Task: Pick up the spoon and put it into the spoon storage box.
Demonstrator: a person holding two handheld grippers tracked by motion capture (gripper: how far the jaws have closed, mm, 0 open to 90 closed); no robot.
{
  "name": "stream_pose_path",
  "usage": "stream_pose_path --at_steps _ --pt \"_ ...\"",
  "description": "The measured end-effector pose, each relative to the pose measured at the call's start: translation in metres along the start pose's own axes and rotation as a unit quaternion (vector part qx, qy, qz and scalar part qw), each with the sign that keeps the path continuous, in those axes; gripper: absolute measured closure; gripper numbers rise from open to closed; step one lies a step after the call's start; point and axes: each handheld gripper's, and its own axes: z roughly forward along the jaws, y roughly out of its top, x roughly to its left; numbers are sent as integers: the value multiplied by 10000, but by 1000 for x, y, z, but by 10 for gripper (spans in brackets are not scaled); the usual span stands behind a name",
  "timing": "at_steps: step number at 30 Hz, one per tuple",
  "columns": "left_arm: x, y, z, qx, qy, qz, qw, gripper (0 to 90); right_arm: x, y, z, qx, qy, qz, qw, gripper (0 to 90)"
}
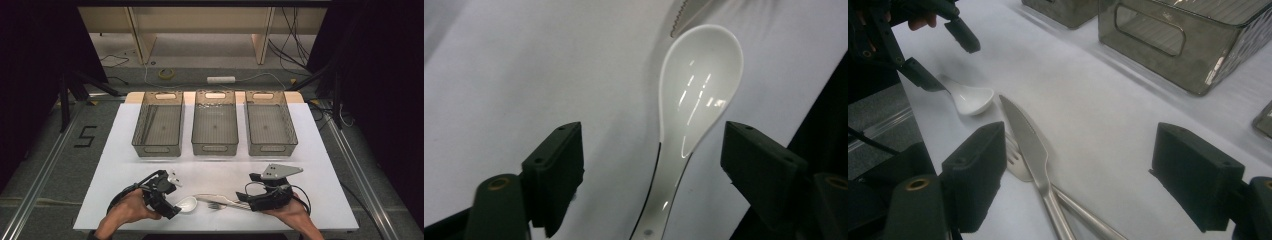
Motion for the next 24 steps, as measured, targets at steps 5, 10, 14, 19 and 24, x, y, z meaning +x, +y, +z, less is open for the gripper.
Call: stream_pose_path --at_steps 5,10,14,19,24 --pt "-5 -2 2 55 -78 106 9999 330 0 0 2 49 0 -25 10000 230" --pt "-7 -5 4 197 -97 225 9995 420 2 1 1 39 -11 -48 10000 233" --pt "-6 -8 8 292 -155 261 9991 481 2 1 2 61 -7 -57 10000 233" --pt "-6 -10 12 435 -117 302 9985 537 2 1 3 69 -8 -59 10000 234" --pt "-6 -11 13 481 -102 307 9983 608 2 1 3 66 -3 -67 10000 235"
